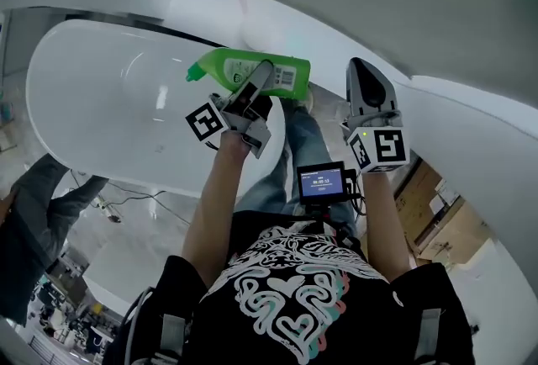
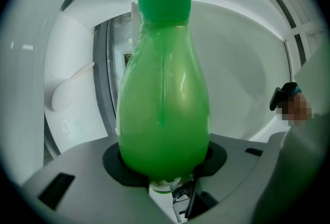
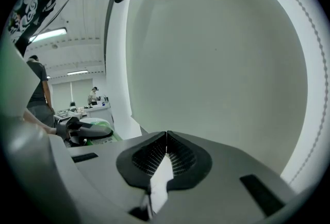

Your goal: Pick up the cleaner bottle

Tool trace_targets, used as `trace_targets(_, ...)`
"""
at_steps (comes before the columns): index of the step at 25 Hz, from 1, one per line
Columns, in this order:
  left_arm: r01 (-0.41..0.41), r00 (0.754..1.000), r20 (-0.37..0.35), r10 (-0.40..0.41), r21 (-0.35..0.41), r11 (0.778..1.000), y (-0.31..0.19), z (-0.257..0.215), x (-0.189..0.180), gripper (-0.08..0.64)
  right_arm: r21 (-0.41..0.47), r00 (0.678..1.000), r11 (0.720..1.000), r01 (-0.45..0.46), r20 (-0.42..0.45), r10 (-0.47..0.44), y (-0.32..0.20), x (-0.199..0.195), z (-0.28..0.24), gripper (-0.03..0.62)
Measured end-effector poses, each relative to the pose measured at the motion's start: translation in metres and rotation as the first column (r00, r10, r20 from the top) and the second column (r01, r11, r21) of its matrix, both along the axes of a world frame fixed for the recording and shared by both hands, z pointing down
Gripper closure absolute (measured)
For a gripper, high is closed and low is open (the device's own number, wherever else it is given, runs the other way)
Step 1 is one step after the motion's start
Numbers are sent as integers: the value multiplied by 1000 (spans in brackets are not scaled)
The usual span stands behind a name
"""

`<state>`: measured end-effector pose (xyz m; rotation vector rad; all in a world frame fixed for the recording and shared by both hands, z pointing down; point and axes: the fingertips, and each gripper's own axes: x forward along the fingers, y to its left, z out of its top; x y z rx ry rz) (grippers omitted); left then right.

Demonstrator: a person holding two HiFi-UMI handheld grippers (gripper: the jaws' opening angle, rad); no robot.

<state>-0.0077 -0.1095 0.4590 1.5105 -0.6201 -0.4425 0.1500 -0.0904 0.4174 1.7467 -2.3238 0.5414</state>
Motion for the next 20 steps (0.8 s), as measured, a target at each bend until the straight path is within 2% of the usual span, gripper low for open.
trace_targets(4,-1,1000,16,1,-1,1000,3,-11,0,360,29,999,1000,-3,-40,4,6,2,-19,565)
trace_targets(13,2,1000,-21,-2,9,1000,-2,-47,2,360,87,993,995,-46,-104,55,18,15,-60,565)
trace_targets(17,-20,999,-48,21,18,1000,4,-65,5,360,82,990,994,-70,-113,79,31,13,-64,565)
trace_targets(20,-31,999,-41,32,19,999,9,-76,5,360,87,990,993,-82,-108,91,38,11,-68,565)
